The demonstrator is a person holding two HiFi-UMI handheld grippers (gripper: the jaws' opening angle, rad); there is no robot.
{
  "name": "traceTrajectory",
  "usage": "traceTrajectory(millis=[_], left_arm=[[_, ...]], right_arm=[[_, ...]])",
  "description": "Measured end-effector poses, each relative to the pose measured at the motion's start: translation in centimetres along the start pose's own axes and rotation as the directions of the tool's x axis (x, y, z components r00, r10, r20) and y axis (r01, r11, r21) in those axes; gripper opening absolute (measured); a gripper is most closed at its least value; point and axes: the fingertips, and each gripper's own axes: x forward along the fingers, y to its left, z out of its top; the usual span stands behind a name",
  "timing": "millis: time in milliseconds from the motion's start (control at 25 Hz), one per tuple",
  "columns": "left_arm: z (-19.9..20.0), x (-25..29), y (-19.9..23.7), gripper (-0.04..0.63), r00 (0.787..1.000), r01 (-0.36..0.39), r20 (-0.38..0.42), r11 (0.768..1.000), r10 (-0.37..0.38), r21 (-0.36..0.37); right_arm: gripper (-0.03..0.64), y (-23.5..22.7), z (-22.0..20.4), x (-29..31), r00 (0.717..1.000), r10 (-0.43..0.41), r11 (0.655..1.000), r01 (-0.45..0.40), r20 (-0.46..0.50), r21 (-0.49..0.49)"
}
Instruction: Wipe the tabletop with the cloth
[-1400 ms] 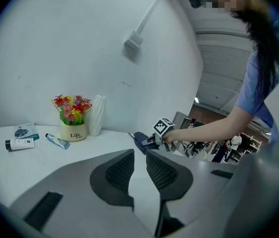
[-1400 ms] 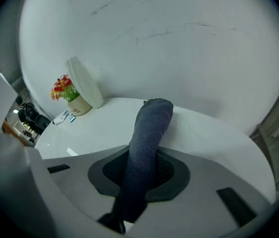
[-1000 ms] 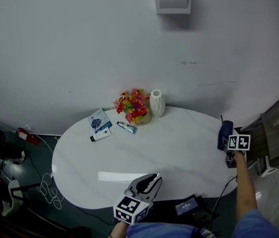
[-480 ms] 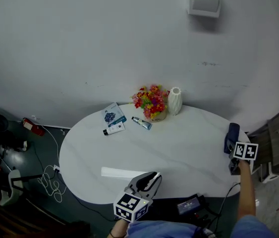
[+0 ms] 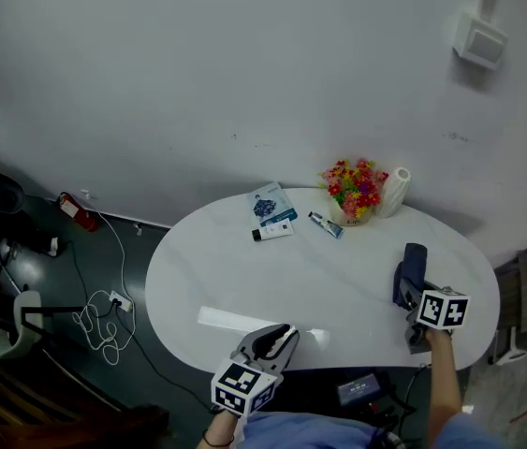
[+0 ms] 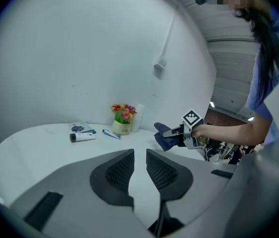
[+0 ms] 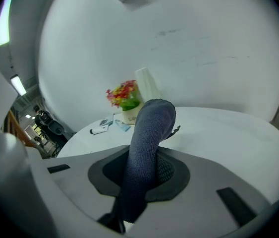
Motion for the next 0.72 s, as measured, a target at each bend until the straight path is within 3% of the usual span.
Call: traceTrajectory(millis=[280,480,720], left_arm=[[-2.9,-8.2,7.6,0.071,0.996,-0.085,0.018,0.995,0.086,-0.048],[-5.6,-13.8,12.7,0.071,0.985,-0.167,0.024,0.982,0.17,-0.089],[-8.0,-20.8,17.7,0.071,0.953,-0.29,0.039,0.945,0.299,-0.153]], right_arm=[[0.071,18.8,-3.9,5.7,0.978,0.197,0.973,-0.204,-0.075,-0.108],[0.071,31.3,-7.3,9.9,0.936,0.32,0.925,-0.342,-0.144,-0.166],[0.071,44.3,-11.5,13.4,0.875,0.419,0.845,-0.474,-0.243,-0.249]])
